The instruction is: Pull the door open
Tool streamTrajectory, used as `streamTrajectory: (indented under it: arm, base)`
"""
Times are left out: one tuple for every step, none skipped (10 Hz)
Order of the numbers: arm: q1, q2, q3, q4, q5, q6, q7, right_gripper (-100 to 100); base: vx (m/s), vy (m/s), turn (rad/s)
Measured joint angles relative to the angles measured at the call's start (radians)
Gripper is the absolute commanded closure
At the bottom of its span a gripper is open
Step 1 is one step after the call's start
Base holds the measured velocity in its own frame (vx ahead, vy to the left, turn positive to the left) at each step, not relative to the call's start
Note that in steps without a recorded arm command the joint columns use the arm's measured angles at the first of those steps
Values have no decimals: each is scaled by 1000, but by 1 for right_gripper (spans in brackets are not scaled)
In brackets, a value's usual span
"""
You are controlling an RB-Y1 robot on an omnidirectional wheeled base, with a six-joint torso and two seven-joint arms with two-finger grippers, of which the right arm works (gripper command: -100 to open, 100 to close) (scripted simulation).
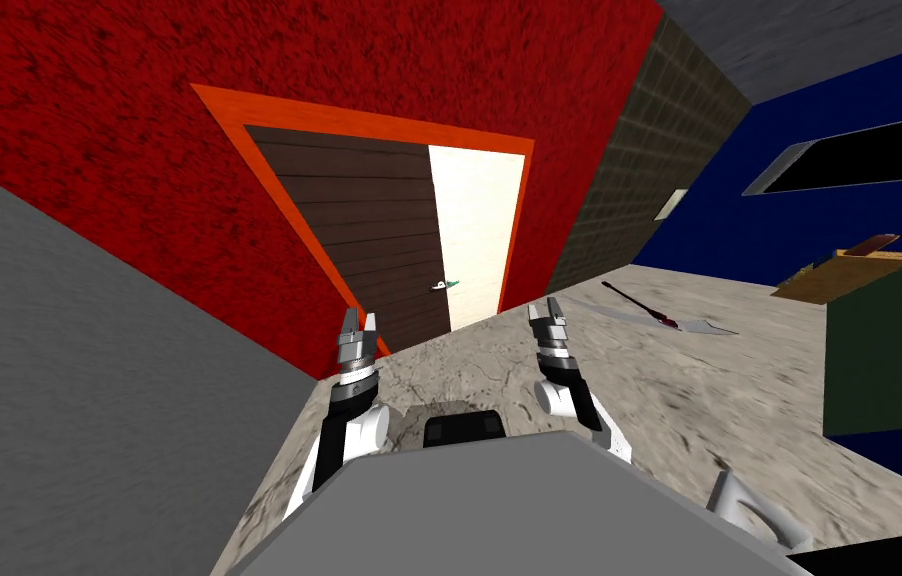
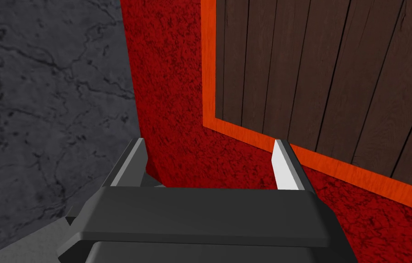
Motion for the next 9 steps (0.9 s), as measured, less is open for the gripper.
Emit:
streamTrajectory:
  arm:
    - [-14, -3, -5, 24, -3, 2, 1, -100]
    - [-23, -5, -6, 54, -4, -4, 2, -100]
    - [-32, -5, -6, 82, -4, -10, 5, -100]
    - [-40, -9, -8, 111, -7, -17, 5, -100]
    - [-53, -14, -13, 142, -10, -22, 5, -100]
    - [-62, -14, -15, 164, -11, -22, 7, -100]
    - [-70, -18, -18, 190, -14, -24, 7, -100]
    - [-82, -22, -22, 218, -18, -26, 7, -100]
    - [-88, -26, -25, 246, -20, -32, 6, -100]
  base:
    - [90, -13, 137]
    - [96, -20, 143]
    - [102, -26, 132]
    - [102, -18, 113]
    - [100, -14, 149]
    - [102, -14, 139]
    - [108, -7, 121]
    - [98, -11, 143]
    - [85, -18, 150]
